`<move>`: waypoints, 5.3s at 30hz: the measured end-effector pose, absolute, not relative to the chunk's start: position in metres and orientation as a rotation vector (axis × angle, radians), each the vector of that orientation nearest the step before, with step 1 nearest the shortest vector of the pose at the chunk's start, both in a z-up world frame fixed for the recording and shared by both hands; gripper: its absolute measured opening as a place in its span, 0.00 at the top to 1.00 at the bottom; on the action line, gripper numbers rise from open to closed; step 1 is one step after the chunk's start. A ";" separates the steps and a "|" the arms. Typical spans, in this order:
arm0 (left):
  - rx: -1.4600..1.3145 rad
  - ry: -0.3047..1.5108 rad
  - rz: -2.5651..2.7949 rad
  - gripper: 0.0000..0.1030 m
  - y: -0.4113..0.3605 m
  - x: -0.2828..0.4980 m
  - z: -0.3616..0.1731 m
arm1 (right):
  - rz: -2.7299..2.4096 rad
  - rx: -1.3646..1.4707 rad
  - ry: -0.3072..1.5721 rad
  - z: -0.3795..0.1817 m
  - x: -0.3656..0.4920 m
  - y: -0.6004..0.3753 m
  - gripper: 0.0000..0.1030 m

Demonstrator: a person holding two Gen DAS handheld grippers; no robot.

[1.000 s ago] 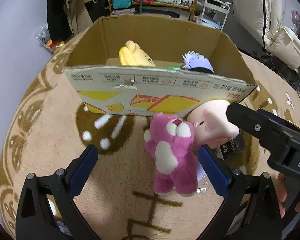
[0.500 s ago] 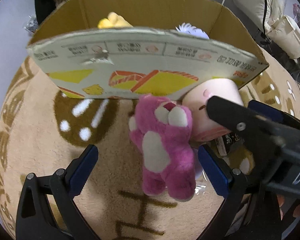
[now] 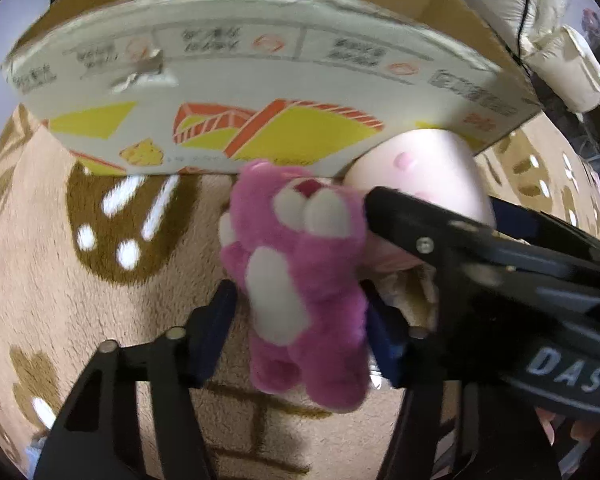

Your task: Organize soft objects

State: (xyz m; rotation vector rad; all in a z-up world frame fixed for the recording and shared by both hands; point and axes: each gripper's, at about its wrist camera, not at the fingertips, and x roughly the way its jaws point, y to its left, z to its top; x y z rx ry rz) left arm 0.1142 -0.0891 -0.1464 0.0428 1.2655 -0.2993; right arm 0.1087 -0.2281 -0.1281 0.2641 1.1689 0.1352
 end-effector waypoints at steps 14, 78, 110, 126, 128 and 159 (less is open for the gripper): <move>0.107 1.197 -0.229 0.54 -0.097 0.097 -0.141 | 0.181 0.255 1.126 -0.112 0.094 -0.224 0.55; 0.240 0.629 -0.065 0.51 -0.065 0.155 -0.021 | 0.256 0.226 0.638 -0.030 0.120 -0.248 0.51; 0.136 0.656 0.055 0.02 -0.029 0.106 -0.017 | 0.192 0.299 0.671 -0.026 0.104 -0.270 0.00; 0.196 0.689 -0.057 0.02 -0.052 0.029 -0.011 | 0.139 0.257 0.720 -0.012 0.045 -0.278 0.00; 0.194 0.694 -0.070 0.02 -0.053 0.023 -0.011 | 0.133 0.245 0.741 -0.012 0.040 -0.279 0.00; 0.101 0.991 -0.170 0.02 -0.077 0.087 -0.091 | 0.026 0.330 1.119 -0.097 0.074 -0.281 0.00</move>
